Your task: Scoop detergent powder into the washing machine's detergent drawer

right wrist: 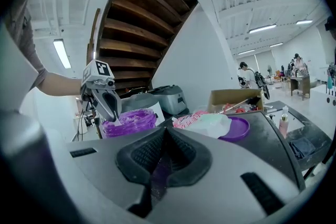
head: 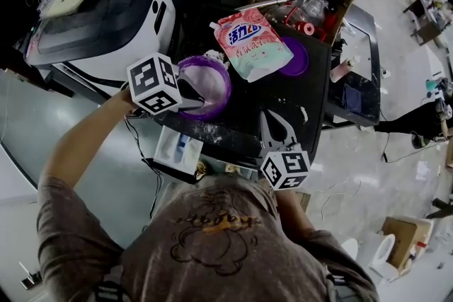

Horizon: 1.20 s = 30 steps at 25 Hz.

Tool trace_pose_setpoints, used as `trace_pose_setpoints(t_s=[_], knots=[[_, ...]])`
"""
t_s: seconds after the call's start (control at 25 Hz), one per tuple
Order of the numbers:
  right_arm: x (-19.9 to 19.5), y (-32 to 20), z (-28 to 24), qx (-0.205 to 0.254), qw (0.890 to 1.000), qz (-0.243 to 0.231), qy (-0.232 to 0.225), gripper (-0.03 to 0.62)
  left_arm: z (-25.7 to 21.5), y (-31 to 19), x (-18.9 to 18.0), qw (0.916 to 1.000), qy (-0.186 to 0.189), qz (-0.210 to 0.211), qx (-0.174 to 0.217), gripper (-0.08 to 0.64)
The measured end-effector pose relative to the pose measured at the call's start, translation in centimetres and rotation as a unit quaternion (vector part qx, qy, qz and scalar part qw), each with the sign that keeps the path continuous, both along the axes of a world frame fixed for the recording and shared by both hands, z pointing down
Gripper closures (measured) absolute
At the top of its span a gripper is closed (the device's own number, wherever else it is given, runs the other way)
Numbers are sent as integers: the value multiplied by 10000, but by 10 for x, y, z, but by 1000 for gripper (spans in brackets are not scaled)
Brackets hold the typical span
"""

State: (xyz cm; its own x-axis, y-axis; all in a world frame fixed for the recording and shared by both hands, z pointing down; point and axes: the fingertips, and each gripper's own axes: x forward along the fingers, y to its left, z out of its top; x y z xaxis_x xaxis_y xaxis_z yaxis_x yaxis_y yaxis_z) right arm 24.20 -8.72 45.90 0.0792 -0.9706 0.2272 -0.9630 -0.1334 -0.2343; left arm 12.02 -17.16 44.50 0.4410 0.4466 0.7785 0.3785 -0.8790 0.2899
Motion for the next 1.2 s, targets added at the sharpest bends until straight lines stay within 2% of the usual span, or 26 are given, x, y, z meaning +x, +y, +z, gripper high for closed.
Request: trace_pose_setpoints(t_s=[0.32,0.6,0.72,1.0,1.2], knots=[[-5,-5,-1,16,9999,-100,-3,591,-11,-3,-6,9976,92,-472,-491,537],[-8,-11,-3,47,9998,-177,-24,591,-20,-12,-11,9863,302,-1177,-1116,537],[-10,-15,-4,62,9997,-217,-16,591,-22,-17,-13,9783,429,-1477,-1388,537],[-15,-20,-7,84,9995,-317,15,591,-34,-32,-16,9538,847,-2165,-1901,537],[-20,-24,-7,77,9992,-395,17,591,-39,-43,-20,9311,1124,-2637,-2258,537]])
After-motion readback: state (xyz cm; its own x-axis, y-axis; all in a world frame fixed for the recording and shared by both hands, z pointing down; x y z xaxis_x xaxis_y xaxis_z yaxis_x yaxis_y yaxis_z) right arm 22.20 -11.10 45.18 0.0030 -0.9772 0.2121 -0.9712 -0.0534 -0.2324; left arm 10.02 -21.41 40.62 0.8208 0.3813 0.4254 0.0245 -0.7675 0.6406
